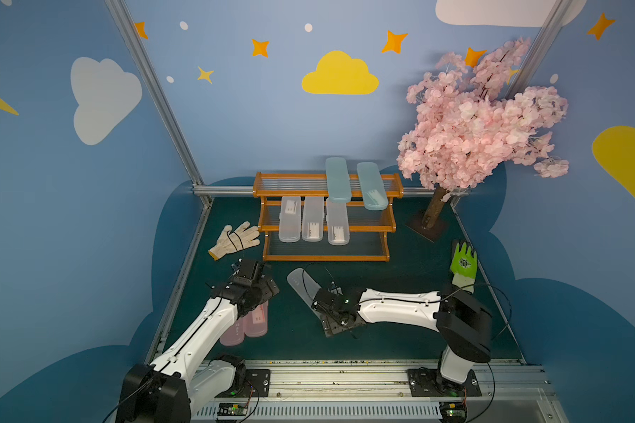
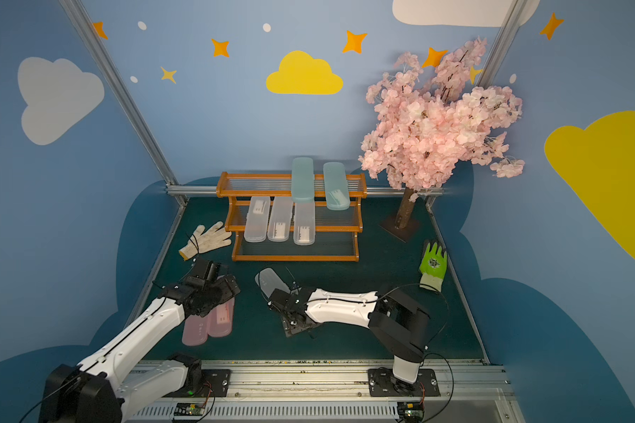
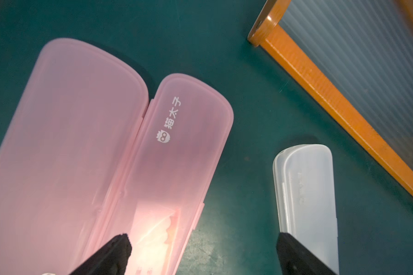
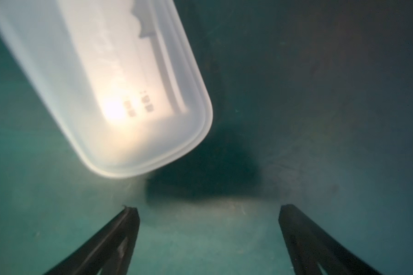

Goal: Place the pencil cases on the shelf according to color
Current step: Pick up the pencil case from the center of the board.

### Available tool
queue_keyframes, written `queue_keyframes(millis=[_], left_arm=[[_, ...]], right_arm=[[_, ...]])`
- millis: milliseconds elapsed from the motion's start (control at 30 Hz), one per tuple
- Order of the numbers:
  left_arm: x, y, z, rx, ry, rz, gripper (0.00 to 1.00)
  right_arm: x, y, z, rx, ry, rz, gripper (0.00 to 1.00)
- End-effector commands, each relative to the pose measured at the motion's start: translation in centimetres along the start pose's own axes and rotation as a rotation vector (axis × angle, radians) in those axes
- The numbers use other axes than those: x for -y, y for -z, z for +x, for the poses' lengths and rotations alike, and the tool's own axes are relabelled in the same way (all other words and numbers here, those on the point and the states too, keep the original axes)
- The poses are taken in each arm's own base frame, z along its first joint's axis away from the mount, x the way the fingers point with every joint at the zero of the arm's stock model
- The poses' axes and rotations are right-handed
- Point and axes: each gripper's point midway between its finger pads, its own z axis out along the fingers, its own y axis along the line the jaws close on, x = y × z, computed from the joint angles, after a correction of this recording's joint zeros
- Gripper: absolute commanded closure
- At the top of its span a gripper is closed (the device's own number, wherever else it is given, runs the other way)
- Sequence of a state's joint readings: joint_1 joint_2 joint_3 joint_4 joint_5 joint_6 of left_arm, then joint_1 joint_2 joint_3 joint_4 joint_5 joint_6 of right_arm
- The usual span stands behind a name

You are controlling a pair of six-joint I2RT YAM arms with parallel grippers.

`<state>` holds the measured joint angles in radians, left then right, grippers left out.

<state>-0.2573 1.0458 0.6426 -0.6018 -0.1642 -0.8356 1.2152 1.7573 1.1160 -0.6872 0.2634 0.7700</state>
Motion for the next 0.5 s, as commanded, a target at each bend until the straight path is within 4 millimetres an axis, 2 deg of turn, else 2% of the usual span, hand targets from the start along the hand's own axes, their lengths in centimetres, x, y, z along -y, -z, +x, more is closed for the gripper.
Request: queue_keyframes(millis=[0, 167, 333, 467], left_arm=[[-1.0, 0.7, -0.1, 0.031, -0.008, -0.025, 0.0], [-1.0, 1.3, -0.5, 0.064, -0.01, -0.007, 0.0], [-0.7, 1.4, -0.5, 0.064, -0.017, 0.012, 0.0], [-0.5, 1.3, -0.5, 0.067, -0.017, 0.026, 0.0]], right_arm=[[-1.2, 0.4, -1.3, 0.066, 0.11, -0.077, 0.02], [-2.9, -0.4, -2.3, 0.052, 0.23, -0.189, 0.02], [-2.6, -1.5, -3.9, 0.049, 0.265, -0.15, 0.02], [-3.3, -2.7, -4.2, 0.038, 0.273, -0.181, 0.02]])
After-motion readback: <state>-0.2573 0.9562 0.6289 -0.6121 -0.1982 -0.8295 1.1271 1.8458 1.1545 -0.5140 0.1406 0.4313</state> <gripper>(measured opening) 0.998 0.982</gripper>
